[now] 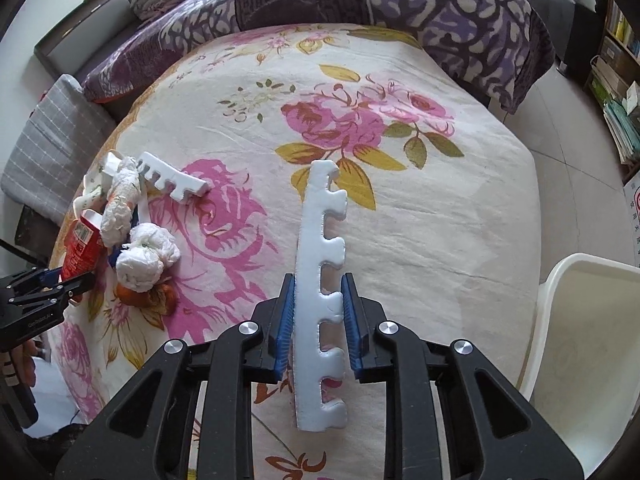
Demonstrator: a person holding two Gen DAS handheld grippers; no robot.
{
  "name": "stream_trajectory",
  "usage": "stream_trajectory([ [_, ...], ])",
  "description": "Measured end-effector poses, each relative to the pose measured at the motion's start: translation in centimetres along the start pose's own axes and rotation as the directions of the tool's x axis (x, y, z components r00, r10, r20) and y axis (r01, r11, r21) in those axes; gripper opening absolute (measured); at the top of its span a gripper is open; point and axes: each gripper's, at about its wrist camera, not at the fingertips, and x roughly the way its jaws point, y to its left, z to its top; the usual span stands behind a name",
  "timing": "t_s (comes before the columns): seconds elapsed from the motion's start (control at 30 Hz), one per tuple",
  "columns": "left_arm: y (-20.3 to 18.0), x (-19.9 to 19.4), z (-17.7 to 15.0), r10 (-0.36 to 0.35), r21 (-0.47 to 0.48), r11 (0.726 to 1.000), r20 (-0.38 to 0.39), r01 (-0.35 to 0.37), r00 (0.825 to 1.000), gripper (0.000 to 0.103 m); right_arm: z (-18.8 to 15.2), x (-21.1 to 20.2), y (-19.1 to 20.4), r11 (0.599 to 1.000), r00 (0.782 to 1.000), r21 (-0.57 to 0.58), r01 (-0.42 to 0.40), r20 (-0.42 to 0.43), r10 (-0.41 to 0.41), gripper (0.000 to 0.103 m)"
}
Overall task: Collect trash
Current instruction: 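Lift and carry the red carton and foam strip toward the white basket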
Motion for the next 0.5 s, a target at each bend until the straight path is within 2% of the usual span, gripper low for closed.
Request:
stream_trajectory([
  [0.13, -0.8, -2.1, 0.2, -0.055, -0.032, 0.998, 0.056, 0.057, 0.997, 0.040, 0.4, -2.1, 0.9, 1.000, 0.997, -0.020, -0.004, 0.077, 0.006, 0.022],
  [0.37, -2.1, -4.6, 0.5, -0.055, -0.077, 0.995, 0.161, 0.068, 0.985, 0.040, 0.9, -5.3, 2.0, 0.999, 0.978, -0.035, 0.006, 0.207, 0.001, 0.022],
  [0.5, -2.8, -5.4, 0.5, -0.047, -0.102, 0.992, 0.205, 0.069, 0.978, 0.040, 0.9, -6.5, 2.5, 0.999, 0.969, -0.044, 0.002, 0.246, 0.009, 0.022],
])
